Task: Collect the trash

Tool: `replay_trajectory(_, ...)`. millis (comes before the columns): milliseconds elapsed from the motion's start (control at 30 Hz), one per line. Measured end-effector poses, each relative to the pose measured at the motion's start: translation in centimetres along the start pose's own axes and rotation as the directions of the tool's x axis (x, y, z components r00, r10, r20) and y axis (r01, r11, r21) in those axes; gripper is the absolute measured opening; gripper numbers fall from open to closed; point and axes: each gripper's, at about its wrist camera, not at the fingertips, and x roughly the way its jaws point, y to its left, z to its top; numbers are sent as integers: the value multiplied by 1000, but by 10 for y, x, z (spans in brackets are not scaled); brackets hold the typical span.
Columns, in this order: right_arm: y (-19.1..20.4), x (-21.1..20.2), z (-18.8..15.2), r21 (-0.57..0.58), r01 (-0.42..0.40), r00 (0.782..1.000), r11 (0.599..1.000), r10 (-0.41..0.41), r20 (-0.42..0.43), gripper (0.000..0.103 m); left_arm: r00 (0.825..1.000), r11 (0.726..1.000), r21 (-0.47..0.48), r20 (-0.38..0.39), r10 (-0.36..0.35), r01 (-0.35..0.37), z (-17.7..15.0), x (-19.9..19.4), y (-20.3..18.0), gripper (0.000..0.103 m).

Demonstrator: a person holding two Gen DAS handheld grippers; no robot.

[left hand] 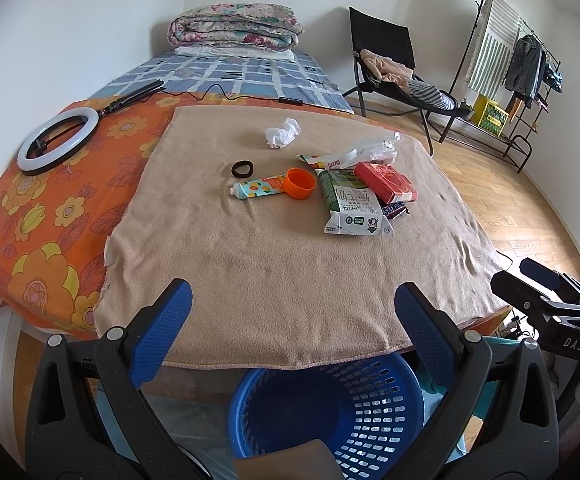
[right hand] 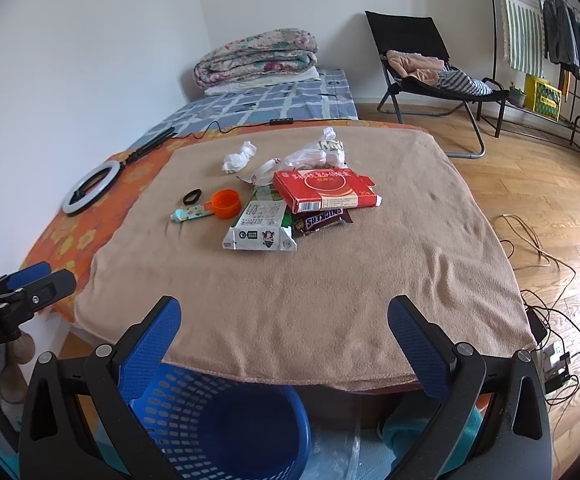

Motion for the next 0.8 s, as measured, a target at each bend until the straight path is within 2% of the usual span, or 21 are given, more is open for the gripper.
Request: replay_trajectory(800,-3,0,-2,6,-7,1000,1000,7,-4,102,1000,1000,-1,-1,1,-1,0,1,0,103)
